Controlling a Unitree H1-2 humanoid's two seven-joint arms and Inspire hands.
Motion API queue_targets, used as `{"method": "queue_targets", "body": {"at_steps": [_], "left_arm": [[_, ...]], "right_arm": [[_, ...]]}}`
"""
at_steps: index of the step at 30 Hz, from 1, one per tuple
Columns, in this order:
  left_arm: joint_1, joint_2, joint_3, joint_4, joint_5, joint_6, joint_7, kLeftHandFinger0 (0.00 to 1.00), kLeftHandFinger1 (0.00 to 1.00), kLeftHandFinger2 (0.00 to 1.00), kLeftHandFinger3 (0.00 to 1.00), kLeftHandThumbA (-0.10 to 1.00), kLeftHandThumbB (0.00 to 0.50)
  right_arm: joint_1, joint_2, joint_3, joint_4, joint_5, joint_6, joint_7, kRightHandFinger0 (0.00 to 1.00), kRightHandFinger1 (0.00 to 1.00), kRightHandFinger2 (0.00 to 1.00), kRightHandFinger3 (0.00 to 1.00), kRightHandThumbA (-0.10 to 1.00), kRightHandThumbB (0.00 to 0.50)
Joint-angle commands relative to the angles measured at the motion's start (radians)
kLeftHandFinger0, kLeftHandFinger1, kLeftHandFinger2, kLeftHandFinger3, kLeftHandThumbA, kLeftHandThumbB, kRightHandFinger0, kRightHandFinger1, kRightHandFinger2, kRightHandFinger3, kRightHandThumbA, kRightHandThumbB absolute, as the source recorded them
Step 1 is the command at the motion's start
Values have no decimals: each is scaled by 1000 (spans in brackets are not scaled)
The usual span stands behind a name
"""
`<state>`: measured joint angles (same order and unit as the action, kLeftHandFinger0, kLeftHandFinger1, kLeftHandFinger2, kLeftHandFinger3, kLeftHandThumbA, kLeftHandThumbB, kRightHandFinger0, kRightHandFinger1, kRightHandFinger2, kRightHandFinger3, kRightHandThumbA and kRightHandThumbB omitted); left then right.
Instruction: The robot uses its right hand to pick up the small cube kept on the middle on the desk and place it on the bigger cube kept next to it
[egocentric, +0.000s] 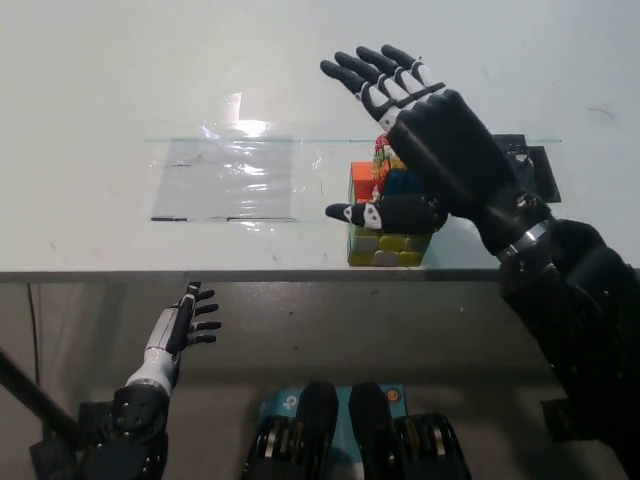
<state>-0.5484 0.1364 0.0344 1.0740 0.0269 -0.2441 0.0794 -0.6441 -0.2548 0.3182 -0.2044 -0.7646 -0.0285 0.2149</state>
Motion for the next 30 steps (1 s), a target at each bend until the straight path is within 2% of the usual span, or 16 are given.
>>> {"method": "queue_targets", "body": {"at_steps": [1,4,6,7,9,11,14,15,18,21,22,24,26,27,29,30], "left_arm": [[-18,4,16,-16,-14,-12,15,688,672,759,790,1000,113],[-16,6,11,-19,-1,-4,22,684,672,754,778,1000,112],[-15,3,21,-14,-15,-27,14,673,657,733,761,1000,109],[-14,2,25,-17,-19,-20,10,712,701,785,798,1000,118],[-16,3,24,-9,-12,-21,13,727,701,784,812,1000,143],[-16,3,27,-10,-14,-21,10,722,691,771,797,1000,136],[-17,4,25,-12,-8,-17,12,694,669,750,764,1000,163],[-21,5,21,-8,-1,-11,18,676,656,745,766,1000,160],[-27,9,23,-7,-3,-10,14,664,646,739,764,1000,157],[-26,12,12,-11,10,-8,13,685,674,769,806,1000,158],[-27,8,13,-7,9,-12,16,706,694,781,813,1000,154],[-24,9,9,-14,17,-17,22,700,685,774,798,1000,144],[-23,7,13,-18,13,-12,23,694,678,765,787,1000,135],[-23,3,25,-16,-2,-13,19,682,665,753,770,1000,148],[-22,6,18,-17,7,-16,16,688,673,764,780,1000,132],[-23,6,15,-16,13,-12,24,710,692,788,818,1000,145]], "right_arm": [[14,-39,-68,-136,71,67,77,1000,1000,1000,1000,1000,415],[61,-52,-105,-219,81,105,104,1000,1000,1000,1000,995,402],[117,-69,-138,-287,69,126,108,1000,1000,1000,1000,980,386],[151,-69,-157,-309,71,127,96,1000,1000,1000,1000,969,375],[216,-65,-189,-351,66,135,83,1000,1000,1000,1000,991,344],[270,-55,-218,-350,90,97,32,1000,1000,1000,1000,932,304],[361,-18,-274,-345,102,41,-67,1000,1000,1000,1000,819,287],[418,18,-306,-307,119,-32,-171,995,1000,1000,1000,723,280],[467,65,-336,-255,132,-80,-250,975,1000,1000,1000,669,264],[506,110,-361,-190,113,-122,-337,898,1000,1000,1000,630,252],[533,134,-374,-153,111,-145,-386,834,1000,1000,1000,549,233],[547,157,-387,-107,119,-169,-424,775,1000,1000,1000,472,215],[557,174,-397,-71,117,-184,-457,743,1000,1000,1000,416,205],[560,195,-406,-6,135,-214,-495,723,1000,1000,1000,355,190],[555,208,-413,78,143,-241,-528,676,939,1000,1000,323,174],[551,209,-414,116,138,-258,-546,638,895,1000,1000,323,175]]}}
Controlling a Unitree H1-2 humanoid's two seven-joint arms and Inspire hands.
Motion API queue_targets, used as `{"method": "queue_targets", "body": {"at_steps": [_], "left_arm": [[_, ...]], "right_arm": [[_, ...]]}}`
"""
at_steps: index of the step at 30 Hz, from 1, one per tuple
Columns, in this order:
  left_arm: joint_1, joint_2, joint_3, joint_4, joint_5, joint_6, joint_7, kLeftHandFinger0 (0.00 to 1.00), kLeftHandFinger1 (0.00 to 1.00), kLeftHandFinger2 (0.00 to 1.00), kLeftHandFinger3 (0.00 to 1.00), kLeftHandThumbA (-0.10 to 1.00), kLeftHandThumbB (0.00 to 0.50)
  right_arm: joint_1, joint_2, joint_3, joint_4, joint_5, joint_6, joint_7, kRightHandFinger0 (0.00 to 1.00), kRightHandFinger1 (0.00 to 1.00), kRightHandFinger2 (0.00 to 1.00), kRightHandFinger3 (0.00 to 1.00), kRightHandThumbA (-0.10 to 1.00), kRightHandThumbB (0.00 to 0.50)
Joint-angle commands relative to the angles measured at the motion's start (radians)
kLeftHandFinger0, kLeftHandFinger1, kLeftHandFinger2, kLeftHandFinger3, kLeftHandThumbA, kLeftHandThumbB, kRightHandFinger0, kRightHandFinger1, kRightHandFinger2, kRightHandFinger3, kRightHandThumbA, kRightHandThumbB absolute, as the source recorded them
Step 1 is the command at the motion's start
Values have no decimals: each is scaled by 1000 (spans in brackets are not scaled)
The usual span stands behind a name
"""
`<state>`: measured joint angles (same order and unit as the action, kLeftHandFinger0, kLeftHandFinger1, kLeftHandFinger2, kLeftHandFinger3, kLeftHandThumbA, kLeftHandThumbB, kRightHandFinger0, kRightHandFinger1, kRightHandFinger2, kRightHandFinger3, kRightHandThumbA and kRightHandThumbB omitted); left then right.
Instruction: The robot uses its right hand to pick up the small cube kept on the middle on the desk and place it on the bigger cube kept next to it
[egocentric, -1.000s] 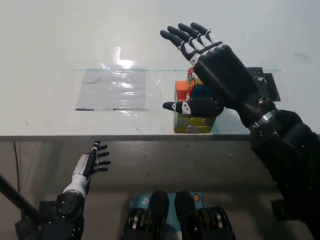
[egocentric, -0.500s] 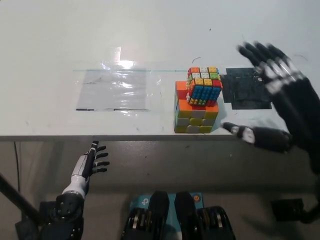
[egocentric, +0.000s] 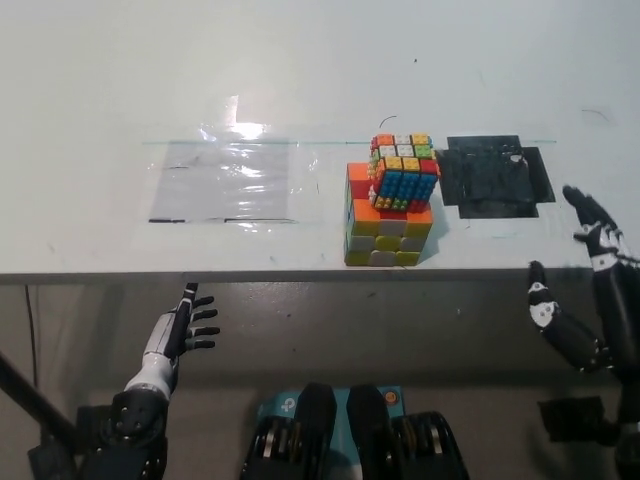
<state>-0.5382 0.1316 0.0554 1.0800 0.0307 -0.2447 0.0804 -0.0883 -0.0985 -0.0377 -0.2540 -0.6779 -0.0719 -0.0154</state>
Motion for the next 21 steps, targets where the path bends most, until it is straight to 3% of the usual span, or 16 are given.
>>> {"method": "queue_targets", "body": {"at_steps": [1,3,6,9,12,14,18,21], "left_arm": [[-35,11,-5,-16,8,-17,22,696,677,772,803,1000,154],[-39,7,-1,-3,1,-28,18,698,680,775,800,1000,159],[-34,6,-3,-21,5,-16,21,761,720,807,821,1000,133],[-34,6,-1,-21,1,-18,16,745,709,808,824,1000,126],[-38,8,-5,-21,7,-13,21,724,694,796,819,1000,167],[-35,5,0,-28,0,-7,16,744,725,825,842,1000,167],[-38,1,2,-25,-1,-10,21,726,702,802,823,1000,156],[-39,0,2,-25,0,-5,22,750,713,805,823,1000,137]], "right_arm": [[-8,52,-58,193,48,-217,-322,615,880,1000,1000,341,175],[-18,46,-60,240,34,-224,-342,596,856,1000,1000,359,174],[-36,57,-78,329,81,-245,-356,567,827,1000,1000,254,178],[-37,69,-91,354,108,-231,-355,571,828,1000,1000,229,173],[-48,96,-116,391,145,-214,-368,541,816,1000,1000,231,165],[-50,118,-136,409,162,-175,-375,655,855,1000,1000,286,159],[-65,134,-160,429,214,-146,-369,686,819,1000,1000,289,154],[-77,139,-173,454,256,-151,-368,698,870,1000,1000,255,132]]}}
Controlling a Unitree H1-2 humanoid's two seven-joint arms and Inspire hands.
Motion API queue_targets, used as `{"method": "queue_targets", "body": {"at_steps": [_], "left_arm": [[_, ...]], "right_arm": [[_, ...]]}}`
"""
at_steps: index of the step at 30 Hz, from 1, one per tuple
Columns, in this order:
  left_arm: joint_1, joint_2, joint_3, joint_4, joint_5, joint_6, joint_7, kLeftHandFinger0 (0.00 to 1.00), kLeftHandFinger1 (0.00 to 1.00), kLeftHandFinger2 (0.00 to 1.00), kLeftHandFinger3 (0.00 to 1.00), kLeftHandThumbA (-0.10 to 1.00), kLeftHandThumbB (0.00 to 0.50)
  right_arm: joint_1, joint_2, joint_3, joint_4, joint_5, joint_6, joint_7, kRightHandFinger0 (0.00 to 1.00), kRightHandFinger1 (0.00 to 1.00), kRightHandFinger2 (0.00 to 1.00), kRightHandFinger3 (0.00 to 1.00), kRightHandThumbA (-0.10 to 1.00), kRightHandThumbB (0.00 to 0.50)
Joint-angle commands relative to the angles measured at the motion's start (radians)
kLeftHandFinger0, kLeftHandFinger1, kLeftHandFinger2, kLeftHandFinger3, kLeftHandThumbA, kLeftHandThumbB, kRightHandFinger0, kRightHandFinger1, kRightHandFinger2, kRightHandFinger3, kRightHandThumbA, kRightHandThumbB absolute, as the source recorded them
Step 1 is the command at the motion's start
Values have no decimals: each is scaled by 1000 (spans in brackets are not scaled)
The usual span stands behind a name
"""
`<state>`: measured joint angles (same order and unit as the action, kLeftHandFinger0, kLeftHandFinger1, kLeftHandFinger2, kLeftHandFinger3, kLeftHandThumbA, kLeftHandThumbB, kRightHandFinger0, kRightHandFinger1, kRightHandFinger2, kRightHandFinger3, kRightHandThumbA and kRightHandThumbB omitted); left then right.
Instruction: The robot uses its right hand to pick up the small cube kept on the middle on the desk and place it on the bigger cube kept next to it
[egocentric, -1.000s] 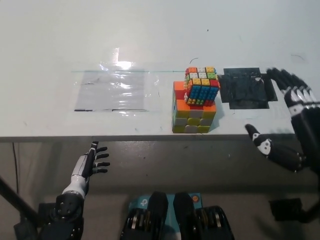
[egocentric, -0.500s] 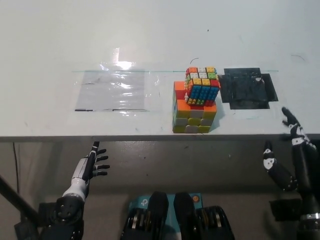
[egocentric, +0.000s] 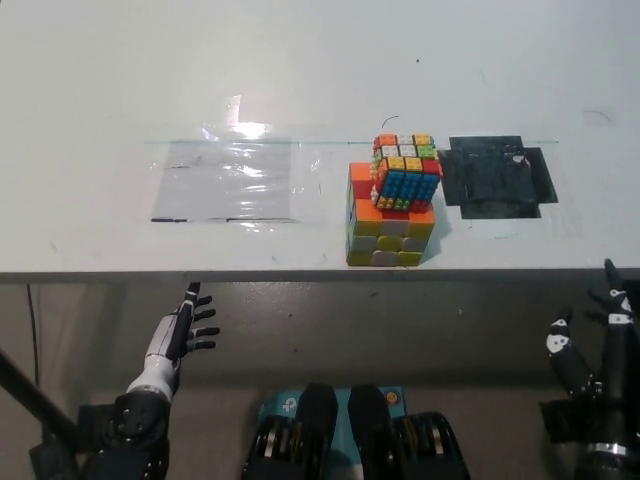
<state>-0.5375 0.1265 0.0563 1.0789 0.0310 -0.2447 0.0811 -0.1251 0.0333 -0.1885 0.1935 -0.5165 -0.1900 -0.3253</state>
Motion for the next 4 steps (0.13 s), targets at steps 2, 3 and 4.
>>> {"method": "queue_targets", "body": {"at_steps": [2,3,4], "left_arm": [[-41,5,3,-22,-6,-5,15,762,725,819,843,1000,132],[-40,4,3,-21,-6,-10,14,762,725,819,844,1000,130],[-38,4,3,-29,-4,-7,15,753,720,815,841,1000,116]], "right_arm": [[-46,7,-28,13,119,-28,-49,731,904,1000,1000,263,123],[-48,19,-41,2,158,2,-34,717,898,1000,1000,289,137],[-49,22,-44,-1,176,15,-26,633,821,1000,1000,298,131]]}}
